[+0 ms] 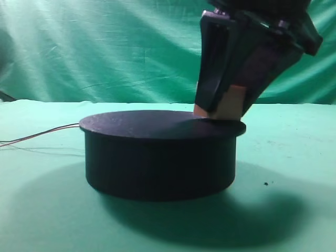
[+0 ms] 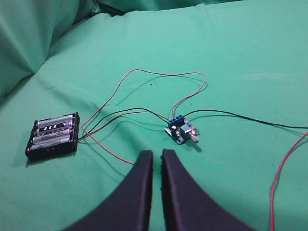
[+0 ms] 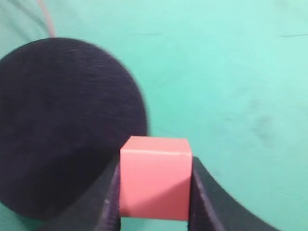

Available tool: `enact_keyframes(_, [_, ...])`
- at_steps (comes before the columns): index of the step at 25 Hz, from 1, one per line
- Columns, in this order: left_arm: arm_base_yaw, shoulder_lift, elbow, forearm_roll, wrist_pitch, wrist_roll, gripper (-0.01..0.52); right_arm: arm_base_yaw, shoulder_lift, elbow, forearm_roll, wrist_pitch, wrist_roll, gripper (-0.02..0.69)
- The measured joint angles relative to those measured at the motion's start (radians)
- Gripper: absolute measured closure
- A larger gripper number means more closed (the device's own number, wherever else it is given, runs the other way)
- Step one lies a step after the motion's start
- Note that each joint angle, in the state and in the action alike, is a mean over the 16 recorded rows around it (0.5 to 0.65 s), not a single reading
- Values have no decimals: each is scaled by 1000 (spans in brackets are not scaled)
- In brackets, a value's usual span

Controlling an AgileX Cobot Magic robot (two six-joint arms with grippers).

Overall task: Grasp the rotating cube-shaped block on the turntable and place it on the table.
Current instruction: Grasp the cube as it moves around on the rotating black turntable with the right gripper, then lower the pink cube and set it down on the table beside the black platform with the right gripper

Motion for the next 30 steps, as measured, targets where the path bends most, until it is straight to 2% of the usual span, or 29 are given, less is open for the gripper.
enact_keyframes(9, [0,0,0,0,0,0,514,0,-24,149,-81,-82,146,413])
enact_keyframes(15, [0,0,0,0,0,0,514,0,5,222,-62,-165,178,308])
enact_keyframes(18, [0,0,0,0,0,0,514,0,-4,218,-69,-157,197,258])
enact_keyframes(21, [0,0,0,0,0,0,514,0,-42,201,-85,-122,214,241])
enact_keyframes(25, [0,0,0,0,0,0,514,0,-141,172,-110,-52,236,294])
enact_keyframes(30, [0,0,0,0,0,0,514,0,-313,143,-137,49,261,453])
